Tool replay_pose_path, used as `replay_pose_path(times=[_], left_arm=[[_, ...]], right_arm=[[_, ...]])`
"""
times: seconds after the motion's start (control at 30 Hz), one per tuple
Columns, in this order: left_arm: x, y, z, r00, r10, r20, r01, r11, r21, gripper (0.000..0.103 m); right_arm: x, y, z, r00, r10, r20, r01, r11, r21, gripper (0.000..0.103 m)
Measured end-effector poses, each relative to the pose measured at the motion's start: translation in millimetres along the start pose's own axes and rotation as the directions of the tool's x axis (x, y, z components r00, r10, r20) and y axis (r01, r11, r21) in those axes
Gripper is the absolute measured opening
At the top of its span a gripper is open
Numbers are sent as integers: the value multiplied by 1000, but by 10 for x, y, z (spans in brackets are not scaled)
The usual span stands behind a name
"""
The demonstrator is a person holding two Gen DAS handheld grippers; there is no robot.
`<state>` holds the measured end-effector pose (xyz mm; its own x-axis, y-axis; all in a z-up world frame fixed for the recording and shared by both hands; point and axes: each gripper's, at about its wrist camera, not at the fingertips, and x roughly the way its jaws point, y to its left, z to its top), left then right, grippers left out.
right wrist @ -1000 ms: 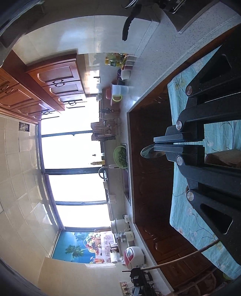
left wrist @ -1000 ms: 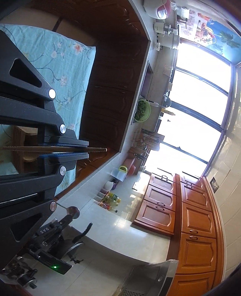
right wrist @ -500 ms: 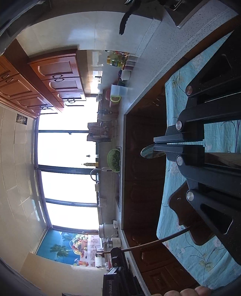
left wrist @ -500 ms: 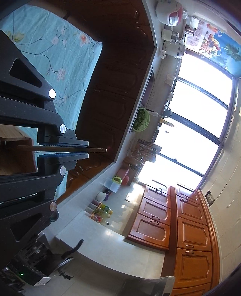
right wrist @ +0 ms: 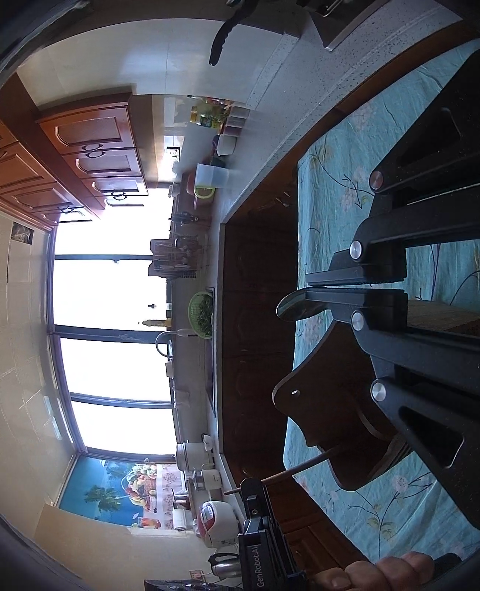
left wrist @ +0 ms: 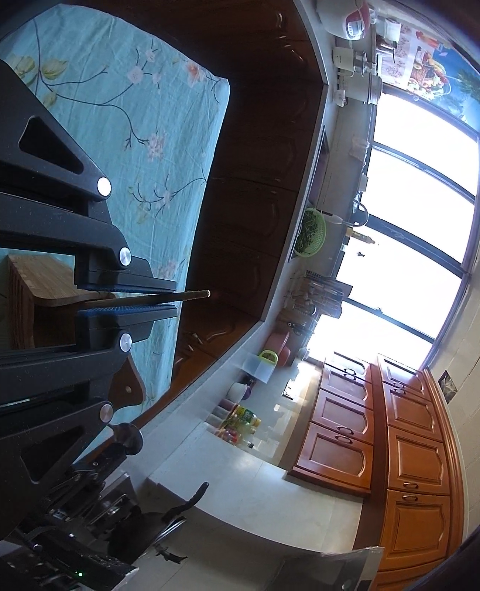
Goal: Organize utensils
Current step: 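Open the left tool dropping the chopstick in while the right tool releases the spoon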
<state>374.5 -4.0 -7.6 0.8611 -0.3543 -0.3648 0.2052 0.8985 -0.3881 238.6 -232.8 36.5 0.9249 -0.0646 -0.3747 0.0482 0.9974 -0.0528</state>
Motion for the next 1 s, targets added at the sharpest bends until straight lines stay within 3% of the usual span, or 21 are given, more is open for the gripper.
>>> replay_pose_path(times=[0.33,0.43,0.5,0.57,0.7,0.77,0.8,0.83,1.0], left_arm=[[-211,176,80,1000,2,-16,-3,1000,-30,5],[-235,195,102,999,9,-35,-11,999,-52,19],[-297,219,118,999,15,-29,-17,997,-73,36],[-366,222,101,1000,18,-25,-20,996,-87,38],[-546,251,48,999,31,-24,-33,993,-112,56],[-671,255,2,998,54,-28,-57,991,-118,71],[-747,267,-22,997,68,-26,-71,990,-123,79],[-832,274,-56,996,84,-26,-86,988,-127,81],[-1242,264,-253,991,119,-56,-126,983,-137,84]], right_arm=[[82,-159,1,999,26,-44,-23,998,62,1],[86,-187,-1,998,39,-57,-34,996,84,3],[66,-223,6,997,51,-58,-45,994,104,5],[24,-262,12,997,54,-56,-47,992,121,22],[-131,-365,7,995,88,-39,-80,981,178,54],[-232,-411,1,994,104,-35,-95,975,203,87],[-285,-432,-9,993,115,-35,-104,970,218,96],[-345,-457,-19,991,129,-31,-118,965,234,103],[-633,-493,-106,986,163,-35,-148,954,261,103]])
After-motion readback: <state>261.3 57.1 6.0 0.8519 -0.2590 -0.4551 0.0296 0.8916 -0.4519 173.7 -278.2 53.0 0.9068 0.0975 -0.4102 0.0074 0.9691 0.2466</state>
